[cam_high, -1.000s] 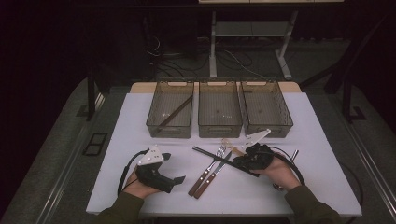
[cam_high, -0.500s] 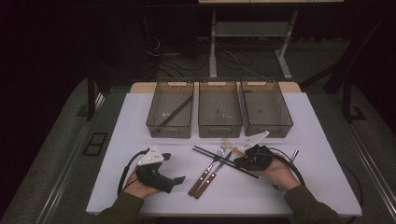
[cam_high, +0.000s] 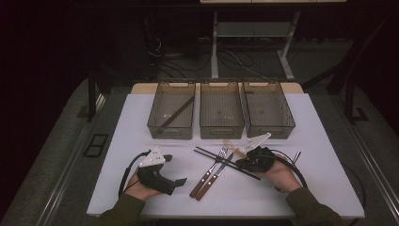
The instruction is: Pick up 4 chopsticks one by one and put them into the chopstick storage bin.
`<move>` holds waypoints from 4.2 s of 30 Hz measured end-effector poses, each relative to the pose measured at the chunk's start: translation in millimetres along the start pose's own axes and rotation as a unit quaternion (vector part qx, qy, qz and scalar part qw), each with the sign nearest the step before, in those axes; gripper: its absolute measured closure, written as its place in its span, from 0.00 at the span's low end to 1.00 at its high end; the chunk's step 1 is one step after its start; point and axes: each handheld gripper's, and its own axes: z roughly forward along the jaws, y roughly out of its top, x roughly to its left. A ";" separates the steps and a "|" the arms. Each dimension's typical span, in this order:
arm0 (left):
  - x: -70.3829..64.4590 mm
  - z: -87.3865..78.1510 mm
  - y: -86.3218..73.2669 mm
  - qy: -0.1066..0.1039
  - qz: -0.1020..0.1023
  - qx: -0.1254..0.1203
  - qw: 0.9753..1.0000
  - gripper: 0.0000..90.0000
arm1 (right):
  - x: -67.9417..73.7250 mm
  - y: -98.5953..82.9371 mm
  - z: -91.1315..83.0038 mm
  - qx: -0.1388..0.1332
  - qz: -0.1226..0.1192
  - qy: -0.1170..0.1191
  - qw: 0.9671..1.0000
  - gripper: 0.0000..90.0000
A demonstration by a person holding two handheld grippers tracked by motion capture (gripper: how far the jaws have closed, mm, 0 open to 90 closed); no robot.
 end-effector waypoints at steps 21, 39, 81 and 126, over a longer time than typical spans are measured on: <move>-0.3 -0.4 0.2 -0.002 0.000 -0.002 1.000 0.00 | -1.4 3.2 -15.6 -0.035 0.009 0.001 0.999 0.95; 0.0 -0.5 0.2 -0.001 0.001 0.000 1.000 0.00 | -6.0 15.9 -37.5 -0.066 0.018 -0.009 0.998 0.95; 0.2 -1.3 -0.2 -0.004 0.003 -0.008 1.000 0.00 | -38.0 117.7 -31.4 -0.113 0.060 -0.052 0.990 0.95; -1.7 -1.4 0.2 -0.009 0.014 -0.009 1.000 0.00 | -41.2 236.1 76.3 -0.102 0.101 -0.068 0.987 0.95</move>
